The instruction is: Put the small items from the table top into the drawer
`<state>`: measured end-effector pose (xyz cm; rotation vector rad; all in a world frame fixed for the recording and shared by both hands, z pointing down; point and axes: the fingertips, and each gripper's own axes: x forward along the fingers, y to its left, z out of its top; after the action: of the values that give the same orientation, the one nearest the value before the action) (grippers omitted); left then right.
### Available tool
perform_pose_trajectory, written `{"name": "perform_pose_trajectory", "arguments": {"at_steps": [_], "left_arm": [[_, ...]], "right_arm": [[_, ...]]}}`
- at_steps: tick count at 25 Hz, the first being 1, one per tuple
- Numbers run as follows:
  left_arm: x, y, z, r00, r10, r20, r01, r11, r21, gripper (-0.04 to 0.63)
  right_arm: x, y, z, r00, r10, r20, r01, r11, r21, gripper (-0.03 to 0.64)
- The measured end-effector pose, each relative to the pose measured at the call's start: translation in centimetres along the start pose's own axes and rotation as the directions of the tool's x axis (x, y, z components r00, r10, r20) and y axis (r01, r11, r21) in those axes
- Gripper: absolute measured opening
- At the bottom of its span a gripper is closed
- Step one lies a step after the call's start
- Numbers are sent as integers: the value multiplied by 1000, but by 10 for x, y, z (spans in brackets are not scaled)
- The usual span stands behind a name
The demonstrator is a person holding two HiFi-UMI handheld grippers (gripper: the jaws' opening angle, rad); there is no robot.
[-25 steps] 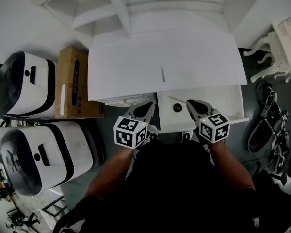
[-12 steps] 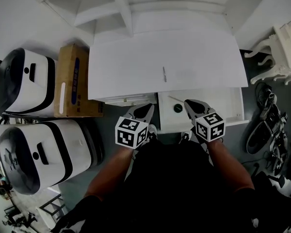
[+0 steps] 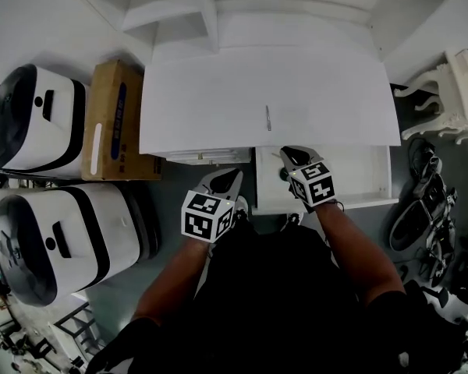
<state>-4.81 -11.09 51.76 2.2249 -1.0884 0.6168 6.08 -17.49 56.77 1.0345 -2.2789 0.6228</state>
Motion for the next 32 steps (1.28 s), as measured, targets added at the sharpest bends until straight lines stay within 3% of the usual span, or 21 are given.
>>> {"name": "perform_pose_trajectory", "arguments": {"at_steps": [13,18,32], "left_arm": [[-22,32,-18,998,62,-4,-62,996,-71,3],[-30,42,-23,997,78,-10,-78,993,-87,4],[-39,53,-30,996,87,-17,-88,990,-109,3]], "right_arm": [[87,-34,0,988,-105,-114,103,994,-21,34],[111,-41,-1,980,-114,-162,114,993,-9,83],[127,-44,-6,962,-177,-210,176,984,-25,83]]}}
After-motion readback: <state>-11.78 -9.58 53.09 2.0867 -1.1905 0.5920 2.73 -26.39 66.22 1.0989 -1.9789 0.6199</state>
